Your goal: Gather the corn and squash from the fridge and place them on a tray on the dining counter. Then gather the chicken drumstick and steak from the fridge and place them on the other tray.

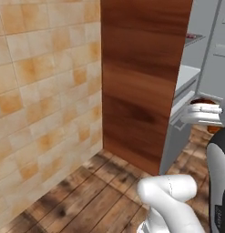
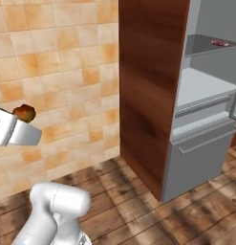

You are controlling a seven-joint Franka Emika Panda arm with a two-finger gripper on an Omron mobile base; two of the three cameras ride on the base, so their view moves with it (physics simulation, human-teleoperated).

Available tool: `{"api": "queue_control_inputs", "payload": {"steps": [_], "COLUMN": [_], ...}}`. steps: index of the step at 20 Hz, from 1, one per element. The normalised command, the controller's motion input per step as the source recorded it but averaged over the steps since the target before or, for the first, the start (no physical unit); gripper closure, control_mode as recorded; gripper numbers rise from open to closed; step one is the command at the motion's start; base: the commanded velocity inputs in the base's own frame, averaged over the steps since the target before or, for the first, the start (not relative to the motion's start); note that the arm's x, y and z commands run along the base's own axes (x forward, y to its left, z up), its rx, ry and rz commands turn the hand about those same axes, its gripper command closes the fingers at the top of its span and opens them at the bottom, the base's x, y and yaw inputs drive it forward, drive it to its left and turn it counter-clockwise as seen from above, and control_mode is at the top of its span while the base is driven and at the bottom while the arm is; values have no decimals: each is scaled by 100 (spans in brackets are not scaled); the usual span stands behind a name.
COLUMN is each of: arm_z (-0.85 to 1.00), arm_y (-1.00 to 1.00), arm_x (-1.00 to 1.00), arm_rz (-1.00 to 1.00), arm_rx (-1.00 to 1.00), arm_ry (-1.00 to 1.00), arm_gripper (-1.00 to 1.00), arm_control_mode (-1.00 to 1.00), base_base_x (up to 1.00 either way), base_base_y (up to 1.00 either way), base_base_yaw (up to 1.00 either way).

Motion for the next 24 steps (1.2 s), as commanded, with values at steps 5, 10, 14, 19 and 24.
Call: {"api": "queue_control_inputs", "payload": {"steps": [5, 10, 14, 19, 24], "arm_z": [0, 0, 0, 0, 0], "arm_y": [0, 0, 0, 0, 0], "arm_x": [0, 0, 0, 0, 0], "arm_rz": [0, 0, 0, 0, 0], "arm_rx": [0, 0, 0, 0, 0], "arm_ry": [0, 0, 0, 0, 0], "arm_gripper": [100, 100, 100, 100, 100], "arm_control_mode": [100, 100, 100, 100, 100], "base_base_x": [-100, -97, -88, -70, -56], "base_base_y": [11, 6, 1, -9, -15], "base_base_yaw": [-4, -4, -6, -10, -10]}}
